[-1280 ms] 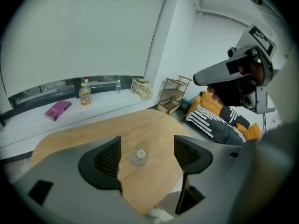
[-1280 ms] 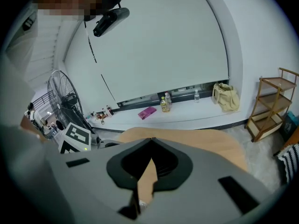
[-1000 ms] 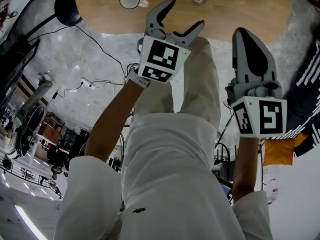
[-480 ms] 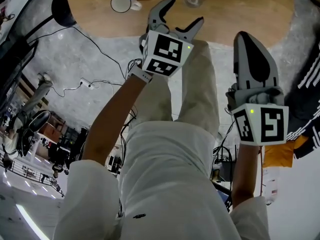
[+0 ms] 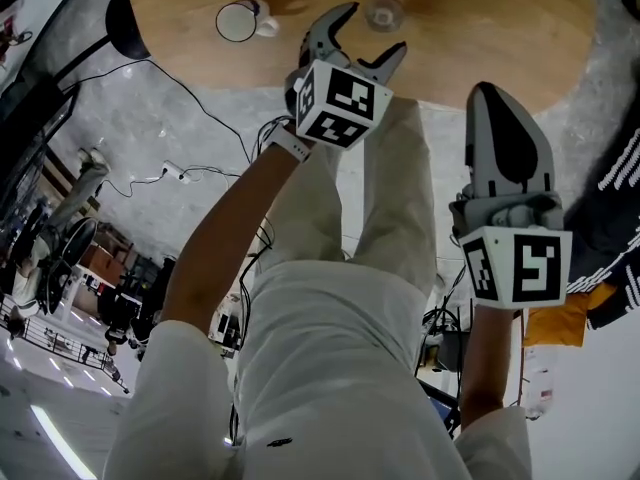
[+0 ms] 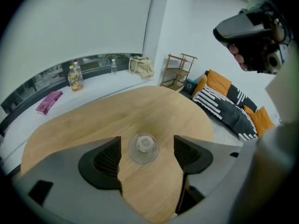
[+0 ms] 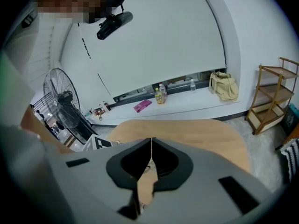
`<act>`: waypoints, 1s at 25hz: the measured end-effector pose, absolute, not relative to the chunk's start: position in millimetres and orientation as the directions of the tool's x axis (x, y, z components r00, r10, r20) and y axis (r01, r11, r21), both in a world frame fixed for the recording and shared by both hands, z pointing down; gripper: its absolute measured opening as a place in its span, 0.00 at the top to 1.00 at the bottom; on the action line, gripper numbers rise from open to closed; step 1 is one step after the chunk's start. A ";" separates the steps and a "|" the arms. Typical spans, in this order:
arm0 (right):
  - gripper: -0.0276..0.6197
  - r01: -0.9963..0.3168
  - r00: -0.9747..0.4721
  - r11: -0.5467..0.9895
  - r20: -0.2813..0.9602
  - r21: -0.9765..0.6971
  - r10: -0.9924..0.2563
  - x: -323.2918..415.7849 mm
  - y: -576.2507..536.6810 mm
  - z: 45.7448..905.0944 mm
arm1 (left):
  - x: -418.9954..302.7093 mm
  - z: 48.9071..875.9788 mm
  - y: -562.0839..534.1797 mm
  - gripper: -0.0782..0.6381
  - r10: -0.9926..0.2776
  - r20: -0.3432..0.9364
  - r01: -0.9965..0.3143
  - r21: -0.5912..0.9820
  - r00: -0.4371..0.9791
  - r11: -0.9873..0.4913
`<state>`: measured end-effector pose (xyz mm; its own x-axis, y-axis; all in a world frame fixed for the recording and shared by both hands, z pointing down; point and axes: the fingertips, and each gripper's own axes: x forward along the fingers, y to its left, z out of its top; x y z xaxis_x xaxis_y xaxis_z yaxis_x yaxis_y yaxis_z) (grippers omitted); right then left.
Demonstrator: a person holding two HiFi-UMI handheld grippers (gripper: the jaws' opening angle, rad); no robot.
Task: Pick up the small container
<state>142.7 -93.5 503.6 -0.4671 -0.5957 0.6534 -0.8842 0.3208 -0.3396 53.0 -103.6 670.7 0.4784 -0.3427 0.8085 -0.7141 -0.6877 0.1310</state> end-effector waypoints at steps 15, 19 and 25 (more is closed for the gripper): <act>0.94 -0.878 -0.478 0.297 0.653 -0.376 -0.587 158.0 -111.4 518.1 | 65.6 721.5 -111.3 0.42 -0.271 0.867 -0.715 0.130 0.418 -0.687; 0.94 -0.873 -0.486 0.301 0.649 -0.383 -0.586 159.1 -115.6 516.3 | 65.2 730.0 -115.3 0.42 -0.275 0.882 -0.732 0.108 0.383 -0.673; 0.94 -0.875 -0.483 0.294 0.652 -0.385 -0.584 167.1 -116.2 520.4 | 67.0 743.7 -118.2 0.42 -0.285 0.896 -0.747 0.074 0.341 -0.661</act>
